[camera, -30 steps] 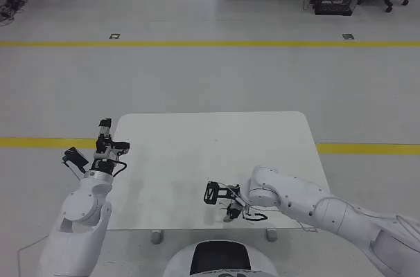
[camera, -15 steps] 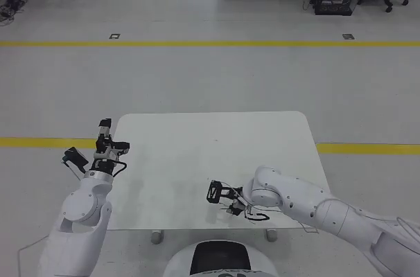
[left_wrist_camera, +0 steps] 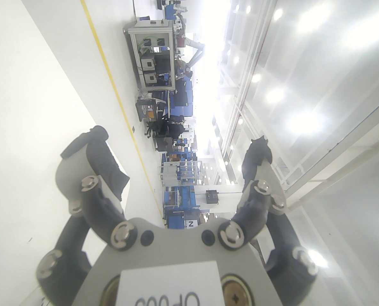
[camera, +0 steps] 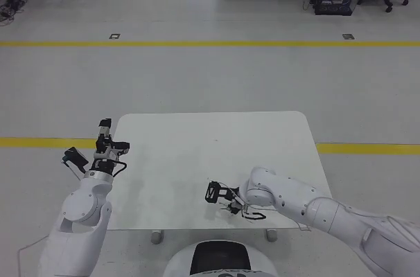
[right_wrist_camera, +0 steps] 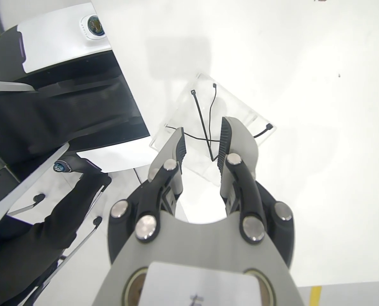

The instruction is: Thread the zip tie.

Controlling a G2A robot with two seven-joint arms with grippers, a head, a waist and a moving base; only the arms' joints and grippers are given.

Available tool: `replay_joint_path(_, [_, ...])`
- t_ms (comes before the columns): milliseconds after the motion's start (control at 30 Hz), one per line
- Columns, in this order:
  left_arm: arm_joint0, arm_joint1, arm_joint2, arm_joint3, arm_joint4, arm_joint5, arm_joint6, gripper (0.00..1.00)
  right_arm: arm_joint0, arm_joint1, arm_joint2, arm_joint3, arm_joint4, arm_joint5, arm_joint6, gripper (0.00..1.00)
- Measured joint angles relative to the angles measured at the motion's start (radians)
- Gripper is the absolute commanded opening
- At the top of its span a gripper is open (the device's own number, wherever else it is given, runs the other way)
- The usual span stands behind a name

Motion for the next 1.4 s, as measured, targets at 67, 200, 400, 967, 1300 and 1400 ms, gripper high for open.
replay_joint_path(67, [0.000,0.000,0.000,0.000,0.000,0.000,0.000,1.00,0.003,-0.009,-0.006,0.015,-0.002,0.000,-0.001,0.20])
replay_joint_path(200, [0.000,0.000,0.000,0.000,0.000,0.000,0.000,1.00,0.010,-0.032,-0.019,0.050,-0.004,0.000,-0.005,0.16])
replay_joint_path(400, [0.000,0.000,0.000,0.000,0.000,0.000,0.000,1.00,0.023,-0.065,-0.042,0.094,-0.005,0.000,-0.005,0.15])
replay_joint_path(967, [0.000,0.000,0.000,0.000,0.000,0.000,0.000,1.00,0.019,-0.140,-0.044,0.198,-0.016,0.000,0.021,0.08])
replay_joint_path(1300, [0.000,0.000,0.000,0.000,0.000,0.000,0.000,1.00,0.016,-0.167,-0.044,0.237,-0.029,0.000,0.020,0.10])
replay_joint_path(1400, [0.000,0.000,0.000,0.000,0.000,0.000,0.000,1.00,0.016,-0.173,-0.044,0.246,-0.035,0.000,0.017,0.11])
